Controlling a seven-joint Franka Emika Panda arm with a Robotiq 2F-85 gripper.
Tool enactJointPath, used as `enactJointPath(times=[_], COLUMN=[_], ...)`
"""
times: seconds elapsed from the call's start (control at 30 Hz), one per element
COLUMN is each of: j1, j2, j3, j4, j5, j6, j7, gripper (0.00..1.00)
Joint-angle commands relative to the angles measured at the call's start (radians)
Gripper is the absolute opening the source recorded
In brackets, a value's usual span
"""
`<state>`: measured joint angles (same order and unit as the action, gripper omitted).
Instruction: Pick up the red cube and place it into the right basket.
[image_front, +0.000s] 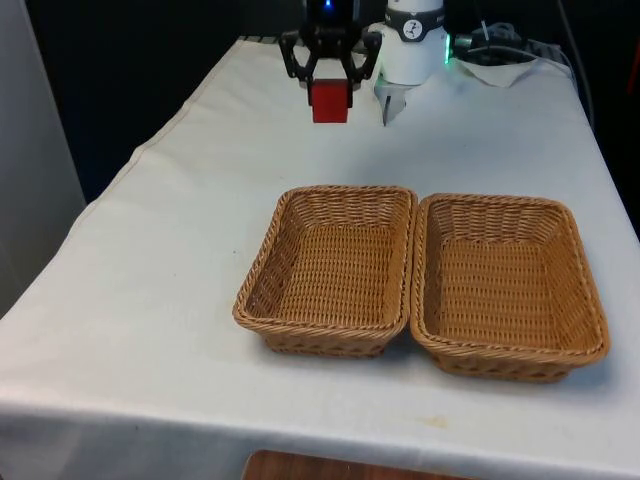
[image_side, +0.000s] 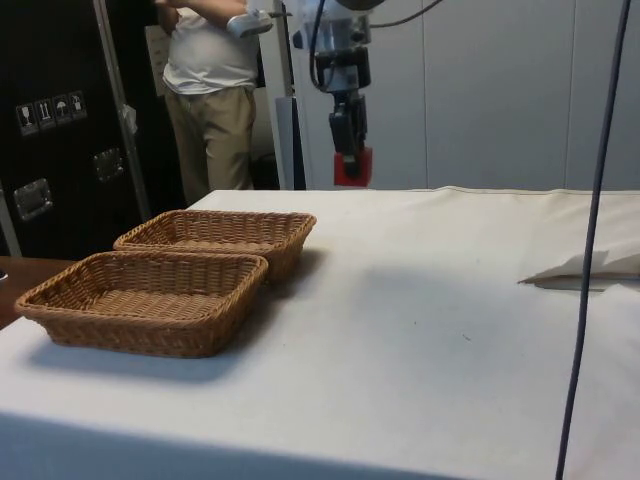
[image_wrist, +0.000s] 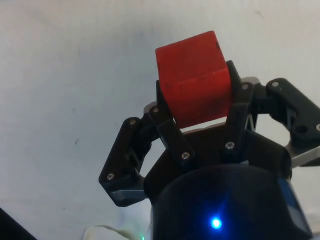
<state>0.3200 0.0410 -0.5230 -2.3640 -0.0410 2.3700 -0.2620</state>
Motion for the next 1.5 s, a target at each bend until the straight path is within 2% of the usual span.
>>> enactJointPath(times=[0.0, 0.23, 0.27, 0.4, 0.5, 0.53, 0.63, 0.83, 0.87, 0.9, 1.1, 1.13, 1.17, 1.33, 1.4, 1.43, 1.47], j1=[0.001, 0.000, 0.001, -0.001, -0.002, 0.001, -0.003, -0.004, 0.000, -0.004, -0.004, 0.000, -0.004, -0.007, -0.006, 0.000, -0.006], j2=[0.011, 0.086, 0.077, 0.133, 0.162, 0.155, 0.199, 0.253, 0.249, 0.264, 0.346, 0.343, 0.357, 0.415, 0.448, 0.440, 0.459], j3=[0.003, 0.013, 0.009, 0.018, 0.022, 0.017, 0.025, 0.031, 0.025, 0.032, 0.044, 0.038, 0.046, 0.051, 0.052, 0.043, 0.052], j4=[0.016, 0.100, 0.087, 0.154, 0.186, 0.174, 0.230, 0.294, 0.285, 0.306, 0.392, 0.388, 0.403, 0.454, 0.481, 0.474, 0.490], j5=[0.015, 0.053, 0.038, 0.074, 0.083, 0.067, 0.097, 0.115, 0.101, 0.118, 0.149, 0.138, 0.152, 0.176, 0.191, 0.178, 0.195], j6=[-0.012, -0.020, -0.008, -0.022, -0.024, -0.012, -0.027, -0.029, -0.017, -0.028, -0.019, -0.016, -0.018, -0.003, 0.009, 0.002, 0.012], j7=[-0.007, -0.022, -0.013, -0.029, -0.030, -0.021, -0.033, -0.034, -0.027, -0.034, -0.031, -0.026, -0.031, -0.032, -0.031, -0.026, -0.031], gripper=[0.02, 0.02, 0.02, 0.02, 0.02, 0.02, 0.02, 0.02, 0.02, 0.02, 0.02, 0.02, 0.02, 0.02, 0.02, 0.02, 0.02])
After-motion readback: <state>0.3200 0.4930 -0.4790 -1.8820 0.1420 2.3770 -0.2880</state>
